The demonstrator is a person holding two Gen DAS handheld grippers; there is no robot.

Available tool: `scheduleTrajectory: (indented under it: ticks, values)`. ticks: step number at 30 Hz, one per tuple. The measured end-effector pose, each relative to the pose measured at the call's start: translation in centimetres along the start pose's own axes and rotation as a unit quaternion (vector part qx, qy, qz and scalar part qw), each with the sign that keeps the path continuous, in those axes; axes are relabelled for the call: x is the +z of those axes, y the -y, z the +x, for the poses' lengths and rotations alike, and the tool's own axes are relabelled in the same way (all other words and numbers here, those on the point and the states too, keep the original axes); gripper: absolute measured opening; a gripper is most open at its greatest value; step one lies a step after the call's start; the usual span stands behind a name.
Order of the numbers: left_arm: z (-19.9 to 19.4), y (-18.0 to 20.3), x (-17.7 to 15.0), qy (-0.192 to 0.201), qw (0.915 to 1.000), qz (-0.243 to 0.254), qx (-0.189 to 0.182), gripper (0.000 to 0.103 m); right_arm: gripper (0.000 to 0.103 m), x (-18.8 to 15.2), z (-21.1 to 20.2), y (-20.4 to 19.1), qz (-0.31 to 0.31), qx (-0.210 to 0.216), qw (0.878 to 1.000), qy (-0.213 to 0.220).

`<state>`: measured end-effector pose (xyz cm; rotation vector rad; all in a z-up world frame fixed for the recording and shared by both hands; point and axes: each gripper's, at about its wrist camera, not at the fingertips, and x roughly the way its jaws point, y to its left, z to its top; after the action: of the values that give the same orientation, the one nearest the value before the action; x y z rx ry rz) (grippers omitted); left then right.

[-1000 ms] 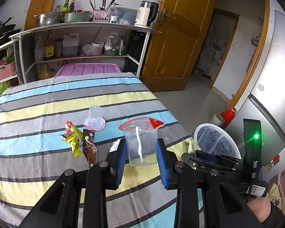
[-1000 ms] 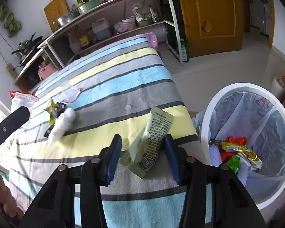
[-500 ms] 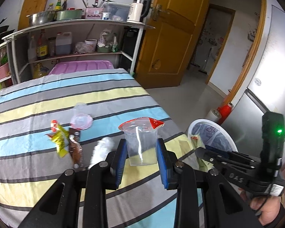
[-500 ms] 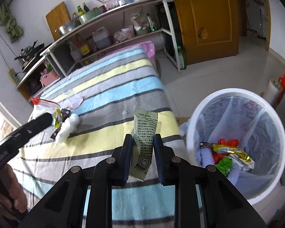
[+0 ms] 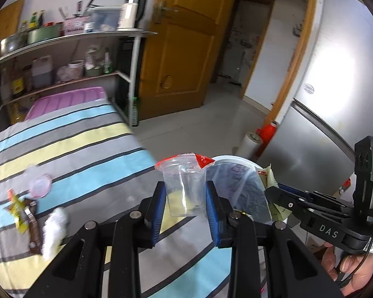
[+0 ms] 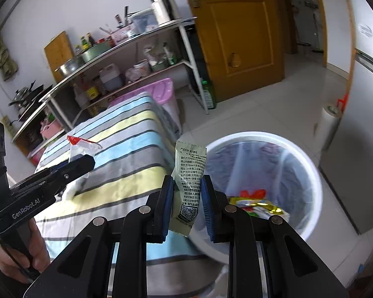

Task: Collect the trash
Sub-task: 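Carry the clear cup and green paper packet over the trash bin with both tools, then open both tools to drop the cup and packet into the bin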

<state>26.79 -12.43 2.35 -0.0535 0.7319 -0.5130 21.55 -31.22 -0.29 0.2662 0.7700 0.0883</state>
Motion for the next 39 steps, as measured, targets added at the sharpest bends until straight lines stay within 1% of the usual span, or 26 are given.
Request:
scheduleTrajectory:
  ticks: [7,12,17,18,19,20,21,23,26,30,33,39]
  values:
    - [3.3,2.9,0.5,-0.023,0.9991,0.019,-0.030,0.033,0.024,-0.2,-0.1,3.5,0.029,-0.015,0.999,0.002]
    - [5.7,4.6,0.2,-0.043,0.9979,0.032,-0.036,0.033,0.025,-0.7,0.5,5.5,0.042,-0.025,0.999,-0.004]
    - [8.1,5.7,0.0,-0.064,0.9965,0.035,-0.040,0.033,0.025,-1.2,1.2,7.5,0.061,-0.029,0.998,-0.012]
    - [8.5,5.8,0.0,-0.069,0.9962,0.035,-0.040,0.034,0.026,-1.3,1.3,7.8,0.063,-0.030,0.997,-0.013]
    - [8.8,5.9,-0.1,-0.072,0.9959,0.034,-0.041,0.038,0.028,-1.4,1.3,8.2,0.066,-0.031,0.997,-0.013]
    - [9.0,6.0,-0.2,-0.073,0.9958,0.033,-0.043,0.042,0.033,-1.5,1.3,8.3,0.069,-0.031,0.997,-0.012]
    - [9.1,6.2,-0.3,-0.074,0.9958,0.033,-0.044,0.044,0.038,-1.5,1.4,8.6,0.072,-0.030,0.997,-0.011]
    - [9.3,6.4,-0.3,-0.073,0.9958,0.031,-0.045,0.048,0.043,-1.7,1.4,9.0,0.078,-0.028,0.996,-0.010]
    - [9.3,6.5,-0.3,-0.074,0.9959,0.030,-0.044,0.048,0.043,-1.7,1.4,9.3,0.082,-0.027,0.996,-0.009]
    - [8.5,6.1,-0.1,-0.067,0.9966,0.026,-0.041,0.049,0.043,-1.6,0.9,8.7,0.075,-0.021,0.997,-0.004]
    - [7.5,5.6,0.1,-0.057,0.9977,0.025,-0.028,0.049,0.043,-1.3,0.4,7.9,0.066,-0.018,0.998,0.002]
    - [4.8,3.6,0.2,-0.036,0.9993,0.006,-0.006,0.049,0.043,-0.8,-0.7,5.8,0.046,-0.008,0.999,0.012]
